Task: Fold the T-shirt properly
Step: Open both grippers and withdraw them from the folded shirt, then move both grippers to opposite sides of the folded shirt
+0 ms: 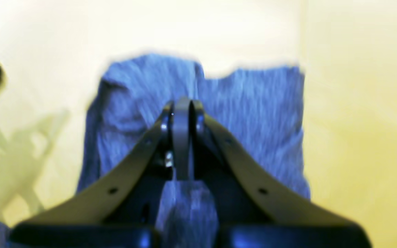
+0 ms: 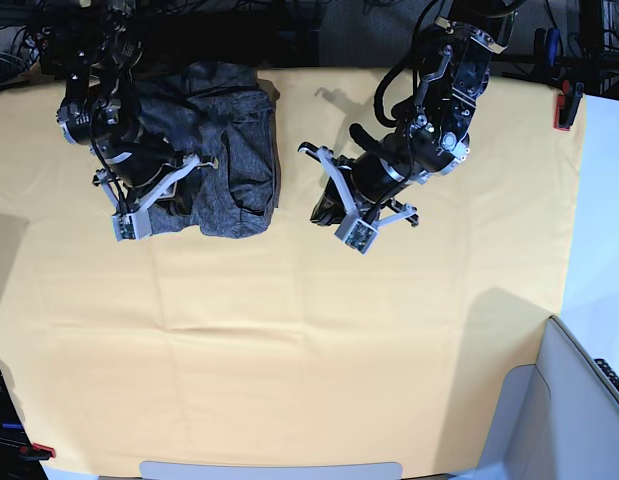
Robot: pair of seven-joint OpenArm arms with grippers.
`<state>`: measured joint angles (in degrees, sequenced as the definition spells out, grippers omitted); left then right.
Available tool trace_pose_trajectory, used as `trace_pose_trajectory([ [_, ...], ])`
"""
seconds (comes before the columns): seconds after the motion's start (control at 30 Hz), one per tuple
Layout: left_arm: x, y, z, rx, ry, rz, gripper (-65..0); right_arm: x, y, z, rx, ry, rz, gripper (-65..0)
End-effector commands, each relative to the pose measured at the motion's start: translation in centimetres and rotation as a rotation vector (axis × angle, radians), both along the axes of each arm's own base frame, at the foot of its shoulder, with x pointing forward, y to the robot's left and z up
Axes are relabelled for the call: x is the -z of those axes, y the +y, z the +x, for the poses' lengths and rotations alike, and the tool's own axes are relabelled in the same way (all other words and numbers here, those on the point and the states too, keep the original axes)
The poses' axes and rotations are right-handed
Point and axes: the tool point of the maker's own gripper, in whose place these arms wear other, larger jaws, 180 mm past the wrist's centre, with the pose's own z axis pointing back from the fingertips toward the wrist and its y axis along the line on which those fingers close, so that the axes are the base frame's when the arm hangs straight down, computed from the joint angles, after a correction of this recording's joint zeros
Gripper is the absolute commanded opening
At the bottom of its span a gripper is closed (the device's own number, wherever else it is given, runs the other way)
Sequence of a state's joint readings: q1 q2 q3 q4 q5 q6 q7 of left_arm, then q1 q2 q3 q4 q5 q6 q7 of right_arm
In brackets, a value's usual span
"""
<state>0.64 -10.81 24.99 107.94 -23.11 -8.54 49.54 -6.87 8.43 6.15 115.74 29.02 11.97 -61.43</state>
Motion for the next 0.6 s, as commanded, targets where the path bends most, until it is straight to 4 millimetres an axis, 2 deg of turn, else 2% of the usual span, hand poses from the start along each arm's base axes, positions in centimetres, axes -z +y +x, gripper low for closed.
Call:
trace_pose_trajectory([
  [0.0, -1.1, 0.0, 0.4, -0.005, -0.037, -0.019, -64.6, -2.2, -0.2, 1.3, -0.008, -0.081, -0.004, -65.0],
  [0.2, -1.0, 0.0, 0.3, -0.005, -0.034, -0.019, -64.6, -5.7, -1.7, 4.2, 0.004, -0.186, -0.045, -65.0],
  [0.3, -0.2, 0.7, -0.4, -0.007, -0.013, 0.001, -64.5, -7.3, -4.2, 5.0, 0.076, -0.230, -0.054, -65.0],
  [0.4, -0.4, 0.7, -0.9, -0.004, -0.017, -0.001, -64.1, -8.7, -7.2, 5.5, 0.164, -0.269, -0.064, -65.0],
  [0.57, -1.0, 3.4, -1.6, -0.082, -0.025, -0.006, -55.2, -9.7, -11.6, 4.9, 0.288, -0.294, -0.078, -64.3],
])
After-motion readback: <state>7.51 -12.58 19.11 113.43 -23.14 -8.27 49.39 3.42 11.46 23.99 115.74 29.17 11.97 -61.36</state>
